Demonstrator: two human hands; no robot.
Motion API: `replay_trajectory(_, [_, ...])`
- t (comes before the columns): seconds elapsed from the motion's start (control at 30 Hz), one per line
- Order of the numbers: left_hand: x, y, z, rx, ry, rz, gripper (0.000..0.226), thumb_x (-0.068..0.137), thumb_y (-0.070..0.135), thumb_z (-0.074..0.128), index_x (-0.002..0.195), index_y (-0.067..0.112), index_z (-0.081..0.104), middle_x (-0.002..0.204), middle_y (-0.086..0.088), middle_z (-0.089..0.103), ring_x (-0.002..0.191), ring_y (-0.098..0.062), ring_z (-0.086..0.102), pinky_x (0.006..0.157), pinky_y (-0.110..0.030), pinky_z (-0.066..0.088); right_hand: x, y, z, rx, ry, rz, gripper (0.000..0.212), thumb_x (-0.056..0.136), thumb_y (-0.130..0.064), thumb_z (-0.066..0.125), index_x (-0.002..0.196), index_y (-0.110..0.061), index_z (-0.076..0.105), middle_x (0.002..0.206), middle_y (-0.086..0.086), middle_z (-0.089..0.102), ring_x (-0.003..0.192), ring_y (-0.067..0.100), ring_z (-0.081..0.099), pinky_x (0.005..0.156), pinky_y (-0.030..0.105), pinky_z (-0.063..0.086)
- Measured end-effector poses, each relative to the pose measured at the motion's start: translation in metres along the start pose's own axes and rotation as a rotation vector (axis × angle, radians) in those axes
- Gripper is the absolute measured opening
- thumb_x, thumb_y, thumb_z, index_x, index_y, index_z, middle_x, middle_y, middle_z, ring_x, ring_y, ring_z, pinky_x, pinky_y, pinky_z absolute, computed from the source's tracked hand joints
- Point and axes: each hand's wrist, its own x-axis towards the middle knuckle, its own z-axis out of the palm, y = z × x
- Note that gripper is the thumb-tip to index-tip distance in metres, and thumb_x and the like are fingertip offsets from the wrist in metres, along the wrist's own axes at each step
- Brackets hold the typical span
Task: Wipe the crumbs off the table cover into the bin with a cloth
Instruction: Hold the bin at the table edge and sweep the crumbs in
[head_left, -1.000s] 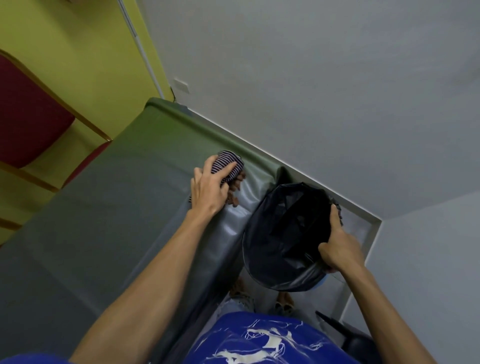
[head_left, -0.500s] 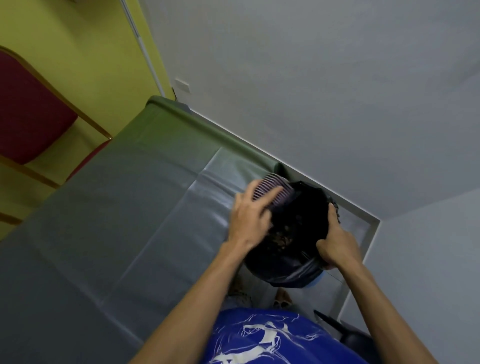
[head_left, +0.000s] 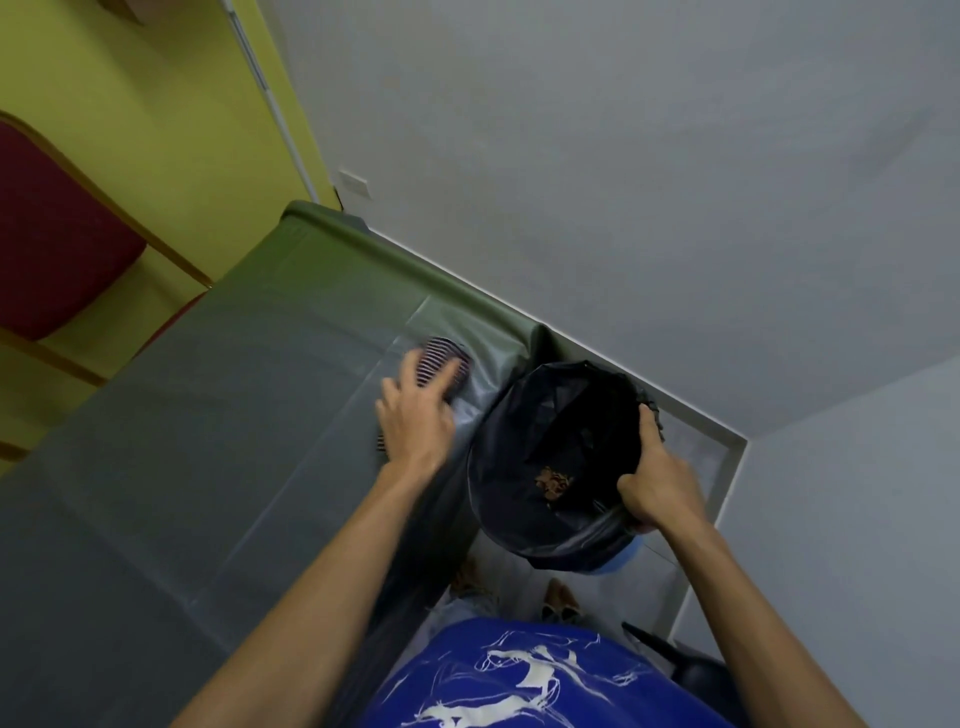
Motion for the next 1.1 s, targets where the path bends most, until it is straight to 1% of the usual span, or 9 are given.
replay_trajectory(0.13, [-0.034, 0.03, 0.017, -0.348, -0.197, 0.221, 0.065, 0.088, 0.006, 0.058, 0.139, 0.045, 0.05, 0.148, 0.006, 0.035, 0.126, -0.021, 0.039, 0.112, -0.041, 0.036, 0.0, 0.002, 0.001, 0.0, 0.001, -0.005, 0.101, 0.084, 0.002, 0.048, 0.156, -0.043, -0.007, 0.077, 0.012, 0.061, 0.064, 0.031, 0.066, 0.064, 0.049, 0.061])
replay_trajectory(0.2, [-0.035, 0.034, 0.015, -0.579, -0.234, 0.106, 0.062, 0.09, 0.005, 0.059, 0.139, 0.042, 0.051, 0.146, 0.002, 0.038, 0.132, -0.015, 0.04, 0.114, -0.027, 0.032, -0.001, 0.004, 0.001, 0.012, 0.001, -0.002, 0.101, 0.083, 0.002, 0.047, 0.156, -0.043, -0.006, 0.077, 0.012, 0.061, 0.063, 0.031, 0.067, 0.062, 0.049, 0.061])
replay_trajectory(0.3, [-0.013, 0.02, -0.002, -0.708, -0.223, -0.078, 0.058, 0.092, 0.003, 0.06, 0.141, 0.034, 0.05, 0.147, -0.01, 0.036, 0.135, -0.02, 0.04, 0.097, -0.007, 0.029, -0.002, 0.006, 0.001, 0.028, -0.001, -0.002, 0.101, 0.082, 0.003, 0.046, 0.156, -0.044, -0.005, 0.078, 0.013, 0.062, 0.061, 0.032, 0.069, 0.061, 0.048, 0.061])
replay_trajectory(0.4, [0.019, -0.015, -0.02, -0.617, -0.068, -0.107, 0.059, 0.089, 0.001, 0.063, 0.142, 0.024, 0.05, 0.14, -0.018, 0.043, 0.128, -0.028, 0.048, 0.102, -0.012, 0.03, -0.003, 0.008, 0.0, 0.044, -0.004, 0.008, 0.1, 0.082, 0.003, 0.045, 0.155, -0.045, -0.004, 0.078, 0.012, 0.063, 0.059, 0.031, 0.069, 0.059, 0.046, 0.062])
replay_trajectory(0.53, [0.047, -0.057, -0.031, -0.307, 0.067, -0.153, 0.06, 0.089, 0.009, 0.06, 0.142, 0.033, 0.05, 0.148, -0.015, 0.037, 0.133, -0.035, 0.042, 0.118, -0.032, 0.026, -0.002, 0.009, -0.003, 0.043, -0.009, 0.002, 0.1, 0.082, 0.002, 0.044, 0.154, -0.047, -0.004, 0.08, 0.012, 0.064, 0.06, 0.03, 0.069, 0.059, 0.045, 0.062])
replay_trajectory(0.7, [0.036, -0.04, -0.021, -0.029, 0.047, -0.13, 0.064, 0.088, 0.014, 0.06, 0.143, 0.041, 0.043, 0.154, -0.006, 0.029, 0.124, -0.04, 0.041, 0.105, -0.05, 0.038, -0.004, 0.01, -0.007, 0.039, -0.008, -0.011, 0.099, 0.082, 0.002, 0.044, 0.154, -0.047, -0.004, 0.081, 0.013, 0.064, 0.062, 0.031, 0.069, 0.06, 0.046, 0.061])
replay_trajectory(0.83, [-0.003, 0.008, 0.003, -0.104, -0.027, 0.031, 0.066, 0.086, 0.01, 0.061, 0.141, 0.044, 0.046, 0.153, 0.0, 0.032, 0.128, -0.036, 0.04, 0.108, -0.05, 0.037, -0.005, 0.007, -0.007, 0.041, -0.012, -0.014, 0.098, 0.084, 0.002, 0.044, 0.155, -0.046, -0.004, 0.083, 0.012, 0.063, 0.061, 0.03, 0.069, 0.059, 0.046, 0.062])
replay_trajectory(0.93, [-0.029, 0.036, 0.019, -0.399, -0.169, 0.105, 0.064, 0.087, 0.006, 0.062, 0.139, 0.041, 0.051, 0.151, 0.003, 0.037, 0.136, -0.024, 0.037, 0.115, -0.029, 0.025, -0.006, 0.006, -0.007, 0.026, -0.008, -0.009, 0.098, 0.083, 0.002, 0.044, 0.155, -0.045, -0.003, 0.082, 0.011, 0.061, 0.061, 0.03, 0.069, 0.06, 0.046, 0.062])
replay_trajectory(1.1, [-0.01, 0.022, 0.002, -0.617, -0.149, 0.025, 0.063, 0.085, 0.001, 0.066, 0.136, 0.036, 0.055, 0.147, -0.002, 0.043, 0.134, -0.015, 0.042, 0.111, -0.017, 0.025, -0.006, 0.009, -0.01, 0.023, -0.018, -0.002, 0.099, 0.081, 0.002, 0.042, 0.155, -0.046, -0.002, 0.081, 0.012, 0.063, 0.06, 0.032, 0.069, 0.059, 0.047, 0.061])
